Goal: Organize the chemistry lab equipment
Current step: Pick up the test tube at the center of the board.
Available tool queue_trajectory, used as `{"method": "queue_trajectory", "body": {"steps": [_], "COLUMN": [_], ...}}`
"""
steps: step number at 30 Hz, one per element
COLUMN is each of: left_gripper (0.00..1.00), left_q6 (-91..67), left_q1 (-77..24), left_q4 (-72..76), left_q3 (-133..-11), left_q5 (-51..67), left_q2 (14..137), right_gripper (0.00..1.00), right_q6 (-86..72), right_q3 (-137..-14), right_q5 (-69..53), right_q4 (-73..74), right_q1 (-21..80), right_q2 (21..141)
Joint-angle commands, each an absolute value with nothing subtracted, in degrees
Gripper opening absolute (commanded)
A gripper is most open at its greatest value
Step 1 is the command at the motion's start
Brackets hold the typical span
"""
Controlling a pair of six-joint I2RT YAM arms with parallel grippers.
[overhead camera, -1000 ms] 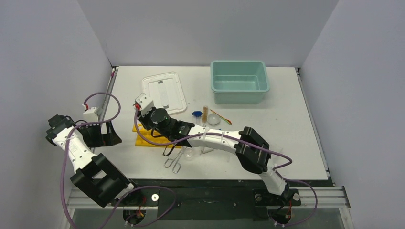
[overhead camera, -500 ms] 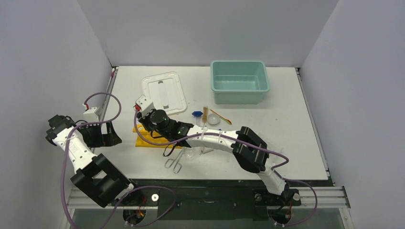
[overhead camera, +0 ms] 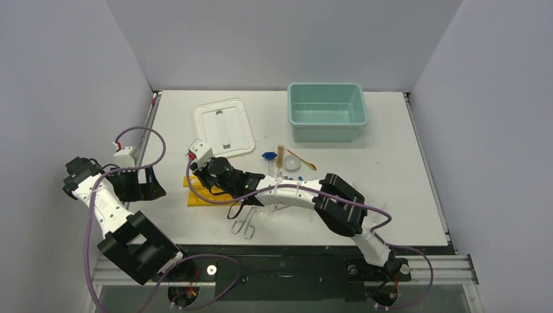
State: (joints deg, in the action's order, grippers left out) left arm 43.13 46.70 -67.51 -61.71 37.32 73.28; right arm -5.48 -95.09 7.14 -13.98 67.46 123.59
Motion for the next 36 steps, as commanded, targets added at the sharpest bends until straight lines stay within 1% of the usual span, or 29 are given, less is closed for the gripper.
{"method": "queue_trajectory", "body": {"steps": [1, 9, 20, 22, 24, 25, 36], "left_gripper": [0.97, 0.97, 0.97, 0.97, 0.97, 0.97, 0.97], "left_q6": [43.77, 42.72, 42.87, 42.89, 42.89, 42.89, 43.33], "left_q1": [47.31, 47.39, 47.37, 47.39, 47.38, 47.40, 47.38], "left_q4": [-66.37, -63.04, -63.24, -63.26, -63.28, -63.28, -64.68], "left_q3": [-61.28, -60.01, -60.01, -60.15, -60.39, -60.48, -62.06], "left_q5": [37.84, 36.33, 35.99, 35.95, 35.98, 36.01, 36.17], "left_q2": [71.39, 70.31, 70.76, 70.75, 70.87, 70.90, 71.02], "right_gripper": [0.00, 0.04, 0.06, 0.09, 0.16, 0.22, 0.51], "right_q6": [-6.50, -5.97, -3.80, -3.27, -2.78, -2.56, -1.85], "right_q3": [-93.77, -90.81, -88.26, -88.12, -88.14, -88.15, -86.57], "right_q5": [5.46, 3.51, 4.43, 4.60, 4.78, 5.00, 5.96], "right_q4": [-18.30, -21.95, -23.97, -23.99, -23.63, -23.35, -19.41], "right_q1": [68.03, 68.01, 68.47, 68.69, 68.91, 68.91, 69.04], "right_q2": [122.39, 121.78, 121.70, 121.72, 121.72, 121.51, 114.42]}}
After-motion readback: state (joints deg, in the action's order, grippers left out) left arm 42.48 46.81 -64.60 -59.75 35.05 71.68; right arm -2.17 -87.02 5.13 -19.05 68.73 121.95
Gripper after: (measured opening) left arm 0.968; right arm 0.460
